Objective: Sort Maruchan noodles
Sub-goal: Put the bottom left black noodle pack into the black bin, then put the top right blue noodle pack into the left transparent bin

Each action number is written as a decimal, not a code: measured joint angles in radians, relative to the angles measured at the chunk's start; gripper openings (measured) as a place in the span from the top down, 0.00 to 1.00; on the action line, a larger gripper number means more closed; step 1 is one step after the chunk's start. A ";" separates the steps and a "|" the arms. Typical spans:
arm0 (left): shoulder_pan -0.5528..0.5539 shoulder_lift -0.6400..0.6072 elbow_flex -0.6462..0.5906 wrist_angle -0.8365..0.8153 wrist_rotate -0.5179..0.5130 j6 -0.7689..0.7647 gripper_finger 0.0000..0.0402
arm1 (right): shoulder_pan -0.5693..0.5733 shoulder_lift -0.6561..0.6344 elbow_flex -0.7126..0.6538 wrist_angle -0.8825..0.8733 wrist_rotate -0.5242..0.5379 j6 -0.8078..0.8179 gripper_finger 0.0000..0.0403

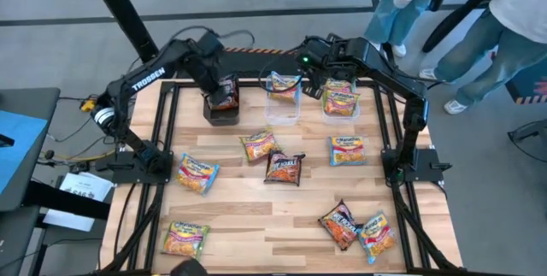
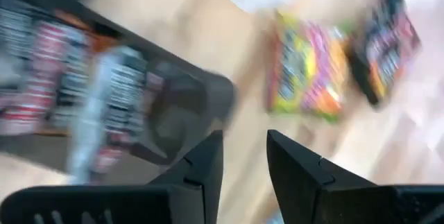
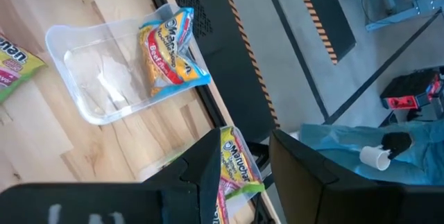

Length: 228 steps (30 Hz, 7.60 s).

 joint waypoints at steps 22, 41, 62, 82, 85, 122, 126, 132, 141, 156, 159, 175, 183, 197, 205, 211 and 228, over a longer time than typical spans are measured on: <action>0.007 0.005 -0.235 0.195 -0.253 0.068 0.76 | 0.002 0.000 0.000 -0.006 -0.002 0.003 0.63; 0.082 0.079 -0.234 0.251 -0.214 0.064 0.76 | 0.021 0.000 0.000 -0.006 -0.002 0.000 0.63; 0.091 0.118 -0.226 0.387 -0.323 0.044 0.76 | 0.026 0.000 0.000 -0.006 -0.001 0.000 0.63; 0.078 -0.108 -0.224 0.291 -0.262 -0.035 0.76 | 0.039 -0.002 0.000 -0.062 -0.095 -0.008 0.63; 0.050 -0.178 -0.224 0.259 -0.261 -0.057 0.76 | 0.040 -0.007 0.000 -0.062 -0.203 -0.006 0.63; -0.454 -0.352 -0.229 0.254 -0.259 -0.267 0.76 | 0.246 -0.637 -0.840 -0.059 -0.484 0.652 0.62; -0.459 -0.352 -0.229 0.237 -0.260 -0.261 0.76 | 0.288 -0.641 -0.919 -0.053 -0.496 0.714 0.56; -0.459 -0.352 -0.230 0.206 -0.260 -0.251 0.76 | 0.354 -0.639 -1.057 -0.019 -0.505 0.770 0.46; -0.460 -0.351 -0.230 0.180 -0.259 -0.250 0.76 | 0.389 -0.640 -1.280 0.206 -0.543 0.820 0.43; -0.460 -0.351 -0.230 0.177 -0.259 -0.250 0.76 | 0.314 -0.638 -1.484 0.440 -0.514 0.919 0.43; -0.460 -0.351 -0.230 0.177 -0.259 -0.250 0.76 | 0.293 -0.638 -1.519 0.480 -0.514 0.919 0.43; -0.460 -0.351 -0.230 0.177 -0.259 -0.250 0.76 | 0.184 -0.582 -1.599 0.604 -0.514 0.889 0.43; -0.460 -0.351 -0.230 0.176 -0.259 -0.250 0.76 | 0.167 -0.452 -1.590 0.624 -0.518 0.880 0.43; -0.460 -0.351 -0.230 0.176 -0.259 -0.250 0.76 | 0.170 -0.439 -1.591 0.656 -0.522 0.961 0.83; -0.460 -0.351 -0.230 0.135 -0.259 -0.251 0.76 | 0.170 -0.430 -1.553 0.613 -0.521 0.928 0.98; -0.460 -0.351 -0.230 0.096 -0.260 -0.254 0.76 | 0.193 -0.428 -1.464 0.593 -0.514 0.887 0.98; -0.459 -0.351 -0.230 0.102 -0.259 -0.280 0.76 | 0.287 -0.431 -1.183 0.581 -0.327 0.821 0.98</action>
